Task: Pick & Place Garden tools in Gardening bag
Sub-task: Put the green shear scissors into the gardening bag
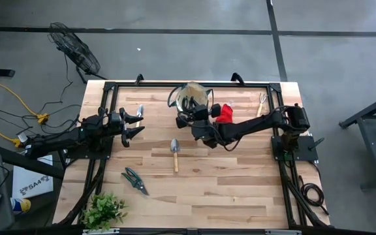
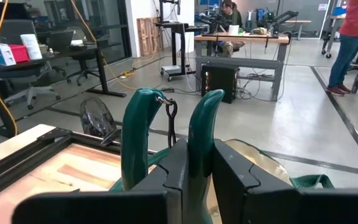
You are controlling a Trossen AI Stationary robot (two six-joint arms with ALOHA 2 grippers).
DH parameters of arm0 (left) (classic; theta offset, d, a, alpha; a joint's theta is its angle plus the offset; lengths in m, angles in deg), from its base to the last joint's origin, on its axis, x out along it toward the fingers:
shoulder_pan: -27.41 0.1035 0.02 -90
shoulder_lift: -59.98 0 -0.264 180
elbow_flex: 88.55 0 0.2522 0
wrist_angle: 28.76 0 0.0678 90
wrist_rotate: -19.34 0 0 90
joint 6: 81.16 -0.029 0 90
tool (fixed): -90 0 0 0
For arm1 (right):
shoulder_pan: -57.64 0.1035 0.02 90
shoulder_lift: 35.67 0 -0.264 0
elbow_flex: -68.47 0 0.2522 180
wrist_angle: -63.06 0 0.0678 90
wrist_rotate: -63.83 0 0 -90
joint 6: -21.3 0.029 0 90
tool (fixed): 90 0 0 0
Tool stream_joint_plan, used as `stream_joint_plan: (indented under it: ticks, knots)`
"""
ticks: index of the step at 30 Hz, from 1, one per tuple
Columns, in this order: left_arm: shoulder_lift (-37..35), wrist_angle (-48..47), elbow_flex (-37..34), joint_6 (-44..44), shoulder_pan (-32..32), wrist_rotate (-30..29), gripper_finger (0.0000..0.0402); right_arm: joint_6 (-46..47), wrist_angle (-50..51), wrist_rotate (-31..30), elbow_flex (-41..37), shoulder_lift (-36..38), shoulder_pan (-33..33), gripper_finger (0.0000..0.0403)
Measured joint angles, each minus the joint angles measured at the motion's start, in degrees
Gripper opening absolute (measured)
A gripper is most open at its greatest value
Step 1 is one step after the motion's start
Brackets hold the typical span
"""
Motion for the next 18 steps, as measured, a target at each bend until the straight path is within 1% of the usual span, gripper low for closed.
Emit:
stream_joint_plan:
  ticks: [4,10,18]
  knots:
    - [0.0,0.0,0.0,0.0,0.0,0.0,0.0223,-0.2,-0.8,-0.1,0.0,0.0,0.0,0.0038]
    - [0.0,0.0,0.0,0.0,0.0,0.0,0.0223,-2.9,-2.6,0.1,0.0,0.0,-0.4,0.0038]
    - [0.0,0.0,0.0,0.0,0.0,0.0,0.0223,-2.6,-0.6,1.5,0.0,0.0,-1.9,0.0038]
